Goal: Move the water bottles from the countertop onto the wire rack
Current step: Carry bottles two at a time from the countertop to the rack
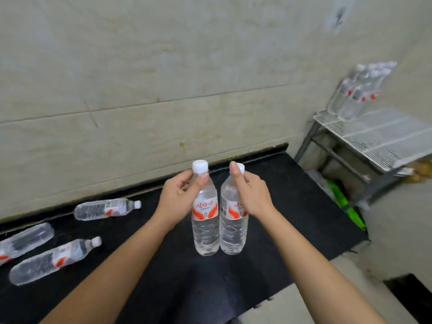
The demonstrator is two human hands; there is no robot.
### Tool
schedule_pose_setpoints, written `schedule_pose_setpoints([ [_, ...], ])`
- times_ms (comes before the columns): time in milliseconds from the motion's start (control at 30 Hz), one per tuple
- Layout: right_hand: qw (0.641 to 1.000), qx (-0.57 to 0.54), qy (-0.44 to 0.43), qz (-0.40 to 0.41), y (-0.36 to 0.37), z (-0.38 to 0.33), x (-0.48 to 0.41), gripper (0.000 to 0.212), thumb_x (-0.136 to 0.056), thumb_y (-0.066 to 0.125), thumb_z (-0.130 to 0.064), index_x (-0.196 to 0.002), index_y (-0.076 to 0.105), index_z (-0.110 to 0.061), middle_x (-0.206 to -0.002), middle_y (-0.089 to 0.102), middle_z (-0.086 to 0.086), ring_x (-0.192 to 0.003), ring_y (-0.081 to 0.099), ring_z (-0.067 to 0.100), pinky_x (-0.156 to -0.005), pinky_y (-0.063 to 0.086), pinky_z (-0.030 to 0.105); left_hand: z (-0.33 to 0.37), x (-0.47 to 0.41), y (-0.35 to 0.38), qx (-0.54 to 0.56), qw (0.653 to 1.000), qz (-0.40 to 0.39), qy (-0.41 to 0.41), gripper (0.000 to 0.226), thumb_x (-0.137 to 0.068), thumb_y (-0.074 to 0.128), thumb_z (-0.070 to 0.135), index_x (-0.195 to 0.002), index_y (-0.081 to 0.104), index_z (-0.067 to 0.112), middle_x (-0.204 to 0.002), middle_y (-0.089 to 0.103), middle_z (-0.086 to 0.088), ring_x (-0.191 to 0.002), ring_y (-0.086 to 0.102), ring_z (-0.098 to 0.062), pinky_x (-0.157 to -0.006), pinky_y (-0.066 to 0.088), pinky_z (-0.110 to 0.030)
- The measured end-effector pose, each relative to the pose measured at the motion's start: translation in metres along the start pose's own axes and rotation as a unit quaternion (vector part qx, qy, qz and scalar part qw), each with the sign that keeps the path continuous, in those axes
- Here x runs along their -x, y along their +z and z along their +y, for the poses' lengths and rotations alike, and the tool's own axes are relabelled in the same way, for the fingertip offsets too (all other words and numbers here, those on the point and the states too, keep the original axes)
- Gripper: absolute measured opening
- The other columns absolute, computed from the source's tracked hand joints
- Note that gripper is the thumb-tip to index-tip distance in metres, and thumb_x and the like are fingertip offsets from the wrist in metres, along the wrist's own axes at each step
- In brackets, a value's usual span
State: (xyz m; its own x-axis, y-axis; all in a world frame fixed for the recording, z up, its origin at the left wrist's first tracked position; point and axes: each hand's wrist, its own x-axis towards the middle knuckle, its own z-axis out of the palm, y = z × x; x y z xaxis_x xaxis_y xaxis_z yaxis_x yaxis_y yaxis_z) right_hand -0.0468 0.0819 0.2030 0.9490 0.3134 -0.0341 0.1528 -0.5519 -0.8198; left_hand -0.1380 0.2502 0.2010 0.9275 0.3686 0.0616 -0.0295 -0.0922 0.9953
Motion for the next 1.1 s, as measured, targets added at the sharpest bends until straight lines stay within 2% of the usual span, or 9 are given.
schedule_pose_setpoints([
  [133, 0.994, -0.058, 0.054, 0.076, -0.056, 0.027, 0.033, 0.075, -0.076, 0.041, -0.093, -0.061, 0.042, -0.02, -0.061, 0.05, -0.006, -0.061, 0.049, 0.012, -0.067, 0.041, 0.036, 0.015, 0.008, 0.066, 0.007, 0.995, -0.097, 0.018, 0.024, -0.083, 0.069, 0.048, -0.083, 0.074, 0.025, -0.08, 0.075, 0.004, -0.076, 0.069, -0.007, -0.071, 0.055, -0.03],
  [300, 0.976, -0.134, 0.066, 0.158, -0.133, 0.066, 0.066, 0.1, -0.07, 0.048, -0.096, -0.07, 0.051, 0.004, -0.066, 0.055, 0.003, -0.063, 0.051, 0.014, -0.069, 0.042, 0.036, 0.031, 0.021, 0.149, -0.026, 0.984, -0.166, 0.058, 0.032, -0.085, 0.067, 0.057, -0.092, 0.074, 0.027, -0.088, 0.077, 0.001, -0.085, 0.073, -0.015, -0.077, 0.059, -0.044],
  [400, 0.971, -0.124, 0.045, 0.199, -0.174, 0.09, 0.081, 0.087, -0.07, 0.047, -0.095, -0.059, 0.043, -0.009, -0.059, 0.045, 0.001, -0.057, 0.043, 0.014, -0.064, 0.037, 0.035, 0.035, 0.031, 0.201, -0.044, 0.984, -0.15, 0.088, 0.031, -0.087, 0.066, 0.057, -0.098, 0.073, 0.028, -0.087, 0.075, 0.009, -0.082, 0.071, -0.007, -0.073, 0.058, -0.035],
  [467, 0.97, -0.127, 0.042, 0.205, -0.196, 0.11, 0.085, 0.091, -0.069, 0.045, -0.097, -0.061, 0.049, -0.007, -0.061, 0.052, 0.004, -0.057, 0.049, 0.017, -0.065, 0.042, 0.037, 0.035, 0.034, 0.232, -0.053, 0.984, -0.136, 0.103, 0.031, -0.087, 0.063, 0.056, -0.098, 0.072, 0.029, -0.084, 0.074, 0.011, -0.078, 0.068, -0.003, -0.07, 0.053, -0.03],
  [567, 0.964, -0.156, 0.063, 0.204, -0.255, 0.156, 0.086, 0.111, -0.065, 0.043, -0.101, -0.094, 0.069, 0.003, -0.092, 0.074, 0.017, -0.086, 0.07, 0.033, -0.087, 0.057, 0.05, 0.045, 0.042, 0.312, -0.068, 0.981, -0.126, 0.129, 0.033, -0.087, 0.063, 0.061, -0.107, 0.07, 0.035, -0.093, 0.075, 0.014, -0.087, 0.07, -0.006, -0.077, 0.056, -0.036],
  [667, 0.965, -0.156, 0.073, 0.199, -0.317, 0.189, 0.084, 0.11, -0.064, 0.041, -0.102, -0.096, 0.07, -0.001, -0.095, 0.074, 0.016, -0.092, 0.07, 0.032, -0.093, 0.053, 0.055, 0.059, 0.046, 0.387, -0.082, 0.978, -0.116, 0.152, 0.032, -0.09, 0.058, 0.06, -0.111, 0.067, 0.038, -0.097, 0.074, 0.016, -0.092, 0.071, -0.007, -0.084, 0.057, -0.045],
  [833, 0.968, -0.165, 0.074, 0.173, -0.403, 0.223, 0.076, 0.09, -0.066, 0.044, -0.099, -0.098, 0.075, -0.021, -0.098, 0.077, -0.005, -0.097, 0.07, 0.013, -0.098, 0.053, 0.047, 0.077, 0.043, 0.477, -0.07, 0.977, -0.126, 0.155, 0.033, -0.092, 0.057, 0.058, -0.111, 0.068, 0.033, -0.1, 0.074, 0.011, -0.096, 0.07, -0.01, -0.088, 0.055, -0.049],
  [933, 0.967, -0.198, 0.056, 0.15, -0.443, 0.236, 0.064, 0.073, -0.069, 0.05, -0.093, -0.102, 0.074, -0.032, -0.104, 0.076, -0.011, -0.103, 0.069, 0.008, -0.102, 0.051, 0.043, 0.09, 0.028, 0.517, -0.101, 0.971, -0.106, 0.188, 0.037, -0.09, 0.054, 0.061, -0.102, 0.071, 0.03, -0.097, 0.066, 0.012, -0.095, 0.064, -0.007, -0.088, 0.054, -0.042],
  [1100, 0.958, -0.24, 0.024, 0.156, -0.493, 0.254, 0.025, 0.05, -0.079, 0.055, -0.075, -0.1, 0.071, -0.033, -0.1, 0.076, -0.013, -0.093, 0.071, -0.002, -0.088, 0.053, 0.026, 0.099, -0.018, 0.582, -0.11, 0.967, -0.092, 0.209, 0.043, -0.087, 0.057, 0.062, -0.105, 0.073, 0.026, -0.099, 0.065, 0.011, -0.098, 0.064, -0.009, -0.087, 0.054, -0.043],
])
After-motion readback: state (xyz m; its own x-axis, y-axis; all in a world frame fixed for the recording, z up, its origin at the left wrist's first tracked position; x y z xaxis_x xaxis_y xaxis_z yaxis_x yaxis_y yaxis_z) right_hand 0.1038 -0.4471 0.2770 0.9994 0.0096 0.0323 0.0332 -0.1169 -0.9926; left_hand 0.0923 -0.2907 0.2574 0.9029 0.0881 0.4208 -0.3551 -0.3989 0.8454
